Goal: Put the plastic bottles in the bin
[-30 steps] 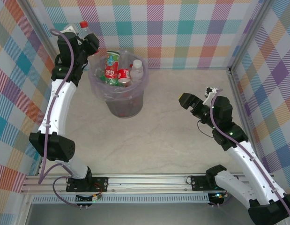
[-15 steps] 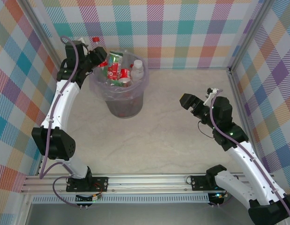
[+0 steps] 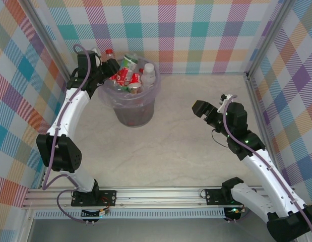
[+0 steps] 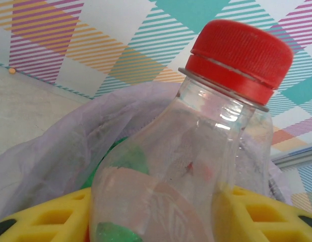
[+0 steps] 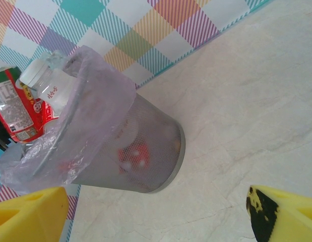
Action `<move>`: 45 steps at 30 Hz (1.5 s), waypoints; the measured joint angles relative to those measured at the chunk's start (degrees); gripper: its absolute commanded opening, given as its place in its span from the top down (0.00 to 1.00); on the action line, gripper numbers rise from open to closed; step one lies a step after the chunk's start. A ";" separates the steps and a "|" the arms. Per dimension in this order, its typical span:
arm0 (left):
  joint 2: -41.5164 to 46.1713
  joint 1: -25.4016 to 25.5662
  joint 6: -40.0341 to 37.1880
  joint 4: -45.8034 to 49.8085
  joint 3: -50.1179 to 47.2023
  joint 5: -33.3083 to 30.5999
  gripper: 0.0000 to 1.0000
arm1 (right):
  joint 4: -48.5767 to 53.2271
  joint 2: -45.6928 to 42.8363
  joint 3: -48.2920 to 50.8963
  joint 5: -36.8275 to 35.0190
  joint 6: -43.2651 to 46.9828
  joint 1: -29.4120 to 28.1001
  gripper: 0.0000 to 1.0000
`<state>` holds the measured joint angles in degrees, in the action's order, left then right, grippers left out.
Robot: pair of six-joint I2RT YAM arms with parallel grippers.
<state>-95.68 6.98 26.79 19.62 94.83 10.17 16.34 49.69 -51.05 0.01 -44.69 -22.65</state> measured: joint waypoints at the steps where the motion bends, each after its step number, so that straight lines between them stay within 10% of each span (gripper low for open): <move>1: 0.00 0.00 0.00 -0.44 -0.33 -0.02 0.53 | 0.00 0.11 0.00 0.00 0.00 0.00 0.09; 18: -0.37 0.50 -4.20 2.73 7.61 -0.33 0.00 | -0.04 0.52 0.00 0.00 0.00 0.00 0.09; 29: 3.39 1.25 -10.36 4.94 14.12 -5.95 0.03 | -0.39 1.03 0.00 0.02 0.00 0.00 0.09; 45: 11.74 25.31 -24.72 14.43 4.00 -14.95 0.19 | -2.21 4.66 0.00 1.75 -0.04 0.00 0.09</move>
<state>-83.94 32.29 2.07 34.04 98.83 -4.78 14.13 54.35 -51.05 1.76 -44.73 -22.65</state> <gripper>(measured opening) 0.809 0.914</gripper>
